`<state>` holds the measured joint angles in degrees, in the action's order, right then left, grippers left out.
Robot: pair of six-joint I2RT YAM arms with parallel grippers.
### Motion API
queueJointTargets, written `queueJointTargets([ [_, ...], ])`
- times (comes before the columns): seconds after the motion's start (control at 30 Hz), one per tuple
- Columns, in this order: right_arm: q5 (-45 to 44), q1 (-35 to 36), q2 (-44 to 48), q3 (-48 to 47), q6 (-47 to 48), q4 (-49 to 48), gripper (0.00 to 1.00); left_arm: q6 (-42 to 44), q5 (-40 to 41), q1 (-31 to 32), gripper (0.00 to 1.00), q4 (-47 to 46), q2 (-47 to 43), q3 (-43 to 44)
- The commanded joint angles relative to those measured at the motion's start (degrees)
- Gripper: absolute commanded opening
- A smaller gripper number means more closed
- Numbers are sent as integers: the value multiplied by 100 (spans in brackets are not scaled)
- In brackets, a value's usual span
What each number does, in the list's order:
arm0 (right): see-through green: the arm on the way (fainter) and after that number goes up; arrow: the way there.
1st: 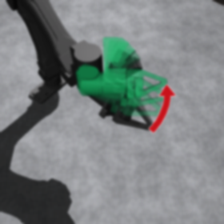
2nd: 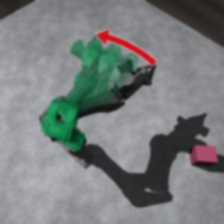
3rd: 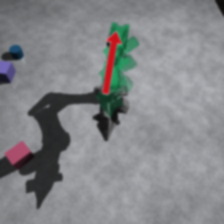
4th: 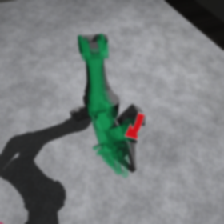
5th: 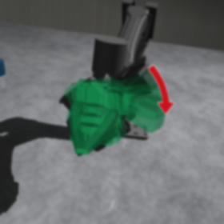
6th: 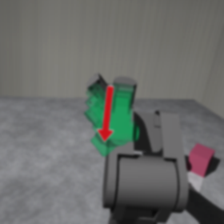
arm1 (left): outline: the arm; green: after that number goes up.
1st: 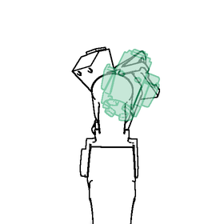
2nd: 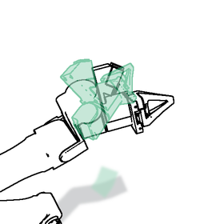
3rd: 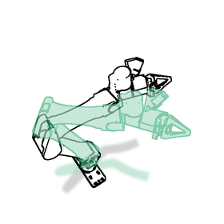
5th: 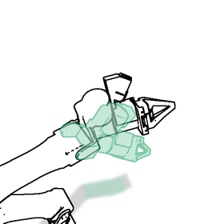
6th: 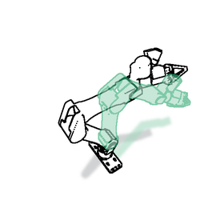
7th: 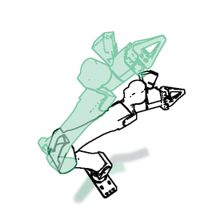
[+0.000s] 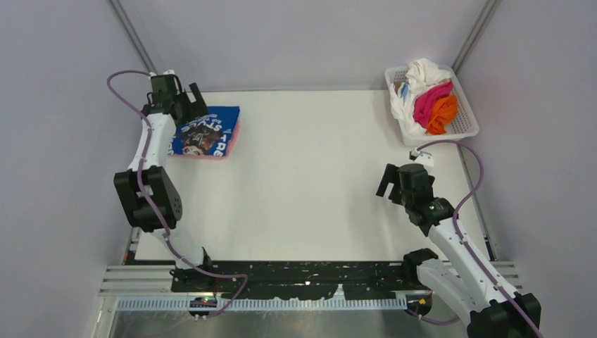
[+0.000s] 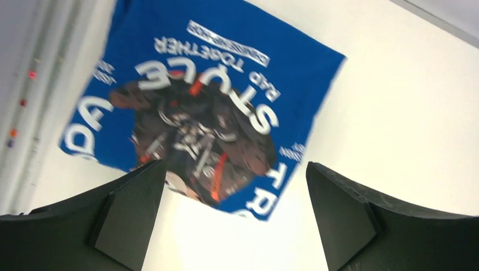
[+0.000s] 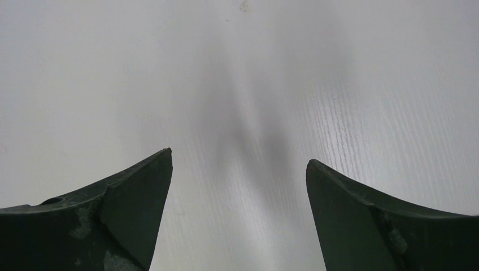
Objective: Fold and stack the t-shirts
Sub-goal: Reset both arms
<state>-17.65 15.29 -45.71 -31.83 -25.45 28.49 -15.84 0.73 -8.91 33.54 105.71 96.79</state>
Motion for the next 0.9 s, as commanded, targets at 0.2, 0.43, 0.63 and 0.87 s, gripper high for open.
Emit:
queueJointTargets([
  [0.2,101,-19,469,19,-228,-102,95,-1224,43,1612,100,-2200,-3843,-4357],
  [0.43,212,-17,929,306,-173,-361,95,-1810,654,3305,100,-3044,-5519,-6902],
  [0.63,185,-18,1438,825,-155,-826,95,-1693,909,3510,100,-2700,-6184,-7043],
  [0.87,101,-17,1667,984,-193,-883,95,-1642,970,3510,100,-2585,-6292,-7059],
])
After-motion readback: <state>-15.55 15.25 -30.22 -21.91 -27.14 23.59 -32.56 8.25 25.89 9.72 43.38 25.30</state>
